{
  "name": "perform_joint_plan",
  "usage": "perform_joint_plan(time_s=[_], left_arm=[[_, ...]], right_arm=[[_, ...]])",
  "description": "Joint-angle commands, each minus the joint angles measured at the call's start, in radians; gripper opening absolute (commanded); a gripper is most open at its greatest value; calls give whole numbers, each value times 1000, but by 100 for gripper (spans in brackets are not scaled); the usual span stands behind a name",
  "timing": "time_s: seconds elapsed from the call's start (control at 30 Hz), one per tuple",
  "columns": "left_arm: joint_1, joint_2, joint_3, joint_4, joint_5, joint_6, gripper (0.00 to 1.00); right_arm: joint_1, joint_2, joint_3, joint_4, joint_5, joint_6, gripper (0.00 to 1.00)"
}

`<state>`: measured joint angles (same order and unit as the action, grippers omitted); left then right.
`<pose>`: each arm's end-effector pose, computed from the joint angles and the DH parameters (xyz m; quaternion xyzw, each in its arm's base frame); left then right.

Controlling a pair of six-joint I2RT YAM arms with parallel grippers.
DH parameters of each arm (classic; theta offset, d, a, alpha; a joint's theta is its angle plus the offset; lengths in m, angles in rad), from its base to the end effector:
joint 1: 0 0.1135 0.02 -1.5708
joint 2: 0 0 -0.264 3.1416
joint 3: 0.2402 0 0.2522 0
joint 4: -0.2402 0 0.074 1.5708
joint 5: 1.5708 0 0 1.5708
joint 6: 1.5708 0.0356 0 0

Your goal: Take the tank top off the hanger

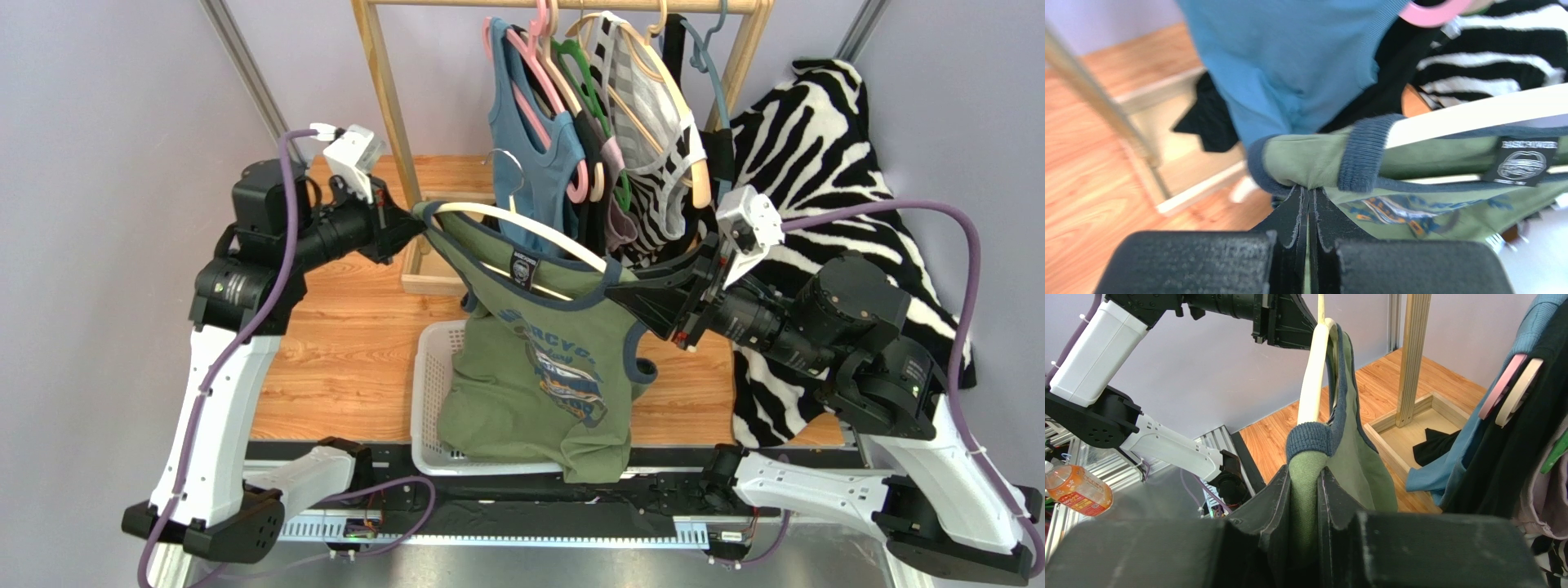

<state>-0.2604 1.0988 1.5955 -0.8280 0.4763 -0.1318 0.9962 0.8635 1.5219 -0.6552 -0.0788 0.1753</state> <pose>0.1761 -0.0638 0.4838 0.1876 0.7806 -0.2983 0.5162 0.0601 0.0980 0.5119 -0.3071 0.6357 0.4144 0.5743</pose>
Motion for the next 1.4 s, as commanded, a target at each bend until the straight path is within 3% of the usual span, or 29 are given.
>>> perform_joint_plan(time_s=[0.0, 0.27, 0.4, 0.63, 0.77, 0.87, 0.9, 0.93, 1.0, 1.03, 1.13, 1.23, 1.37], left_arm=[[45, -51, -22, 20, -122, 21, 0], [127, 4, -61, 30, -136, 20, 0], [127, 13, -114, 35, -20, 32, 0], [11, 9, -233, -26, 22, 126, 0], [4, 12, -266, -26, -19, 130, 0], [4, 19, -264, -46, 63, 178, 0], [4, 21, -247, -65, 80, 184, 2], [4, 15, -233, -78, 91, 189, 19], [4, 0, -171, -118, 94, 218, 39], [4, -29, -149, -131, 91, 231, 54], [4, -118, -92, -161, 81, 294, 71], [6, -197, -60, -181, 55, 360, 79], [6, -214, 6, -207, 99, 405, 81]], right_arm=[[4, -72, 11, 52, 20, -13, 0], [4, -136, 15, -7, 27, -13, 0], [4, -169, 21, -7, 22, -13, 0], [4, -184, 27, 23, 1, -17, 0], [4, -184, 34, 52, -30, -19, 0], [5, -179, 40, 57, -36, -16, 0], [4, -175, 38, 57, -35, -19, 0], [4, -172, 40, 52, -33, -19, 0], [5, -164, 38, 49, -30, -20, 0], [5, -162, 40, 43, -29, -20, 0], [4, -150, 49, 34, -26, -28, 0], [5, -139, 50, 32, -22, -36, 0], [4, -120, 37, 32, -33, -39, 0]])
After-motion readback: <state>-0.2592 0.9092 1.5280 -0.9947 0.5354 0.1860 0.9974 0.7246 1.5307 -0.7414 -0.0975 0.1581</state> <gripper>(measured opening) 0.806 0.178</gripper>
